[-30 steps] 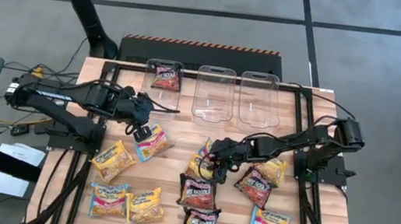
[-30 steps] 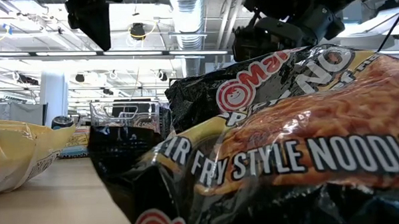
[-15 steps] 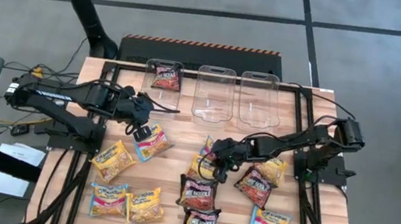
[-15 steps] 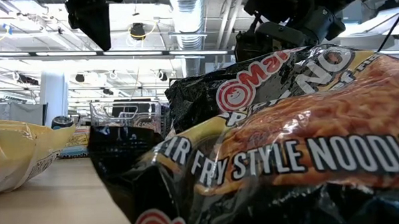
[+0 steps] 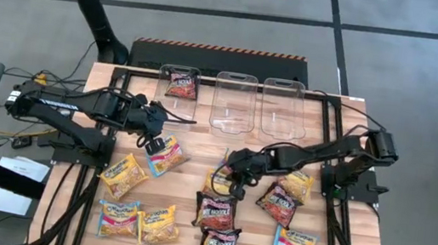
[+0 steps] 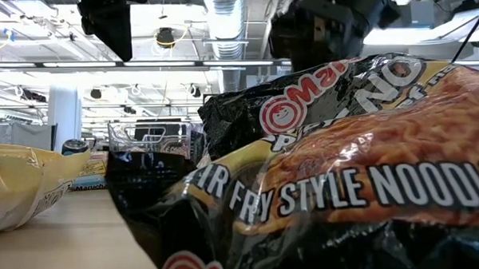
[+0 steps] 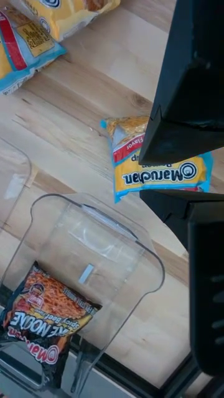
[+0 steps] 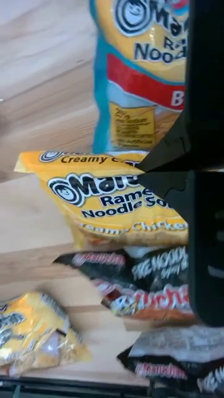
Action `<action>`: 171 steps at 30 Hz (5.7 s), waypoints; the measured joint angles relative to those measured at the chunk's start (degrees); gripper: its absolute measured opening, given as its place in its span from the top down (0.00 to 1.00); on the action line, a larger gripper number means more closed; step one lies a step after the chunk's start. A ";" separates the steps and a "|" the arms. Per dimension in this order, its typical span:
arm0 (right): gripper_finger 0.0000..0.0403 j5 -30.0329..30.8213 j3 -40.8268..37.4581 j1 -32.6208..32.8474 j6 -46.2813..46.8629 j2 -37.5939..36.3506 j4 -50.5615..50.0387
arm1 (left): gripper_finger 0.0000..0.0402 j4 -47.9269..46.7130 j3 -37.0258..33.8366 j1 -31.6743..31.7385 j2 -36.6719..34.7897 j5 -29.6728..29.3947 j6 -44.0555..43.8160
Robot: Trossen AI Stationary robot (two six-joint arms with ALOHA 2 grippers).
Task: Sort Maruchan noodles
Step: Put the yellow noodle pack into the center transparent bin, then put the blue noodle pack into the right transparent bin
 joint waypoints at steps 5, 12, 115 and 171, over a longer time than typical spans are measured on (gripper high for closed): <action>0.99 0.06 5.21 0.34 -2.40 0.00 -5.67 | 0.85 -0.19 0.00 0.00 0.00 0.32 0.02; 0.99 2.12 12.44 0.36 -4.77 0.00 -13.83 | 0.85 -1.41 0.00 0.00 0.00 0.48 0.42; 0.97 3.30 30.87 -44.51 -67.60 18.67 -11.61 | 0.85 9.75 -0.02 23.32 0.02 3.61 8.04; 0.82 11.04 49.72 -33.22 -54.95 17.59 -37.70 | 0.85 8.90 -0.02 23.37 0.02 16.21 9.11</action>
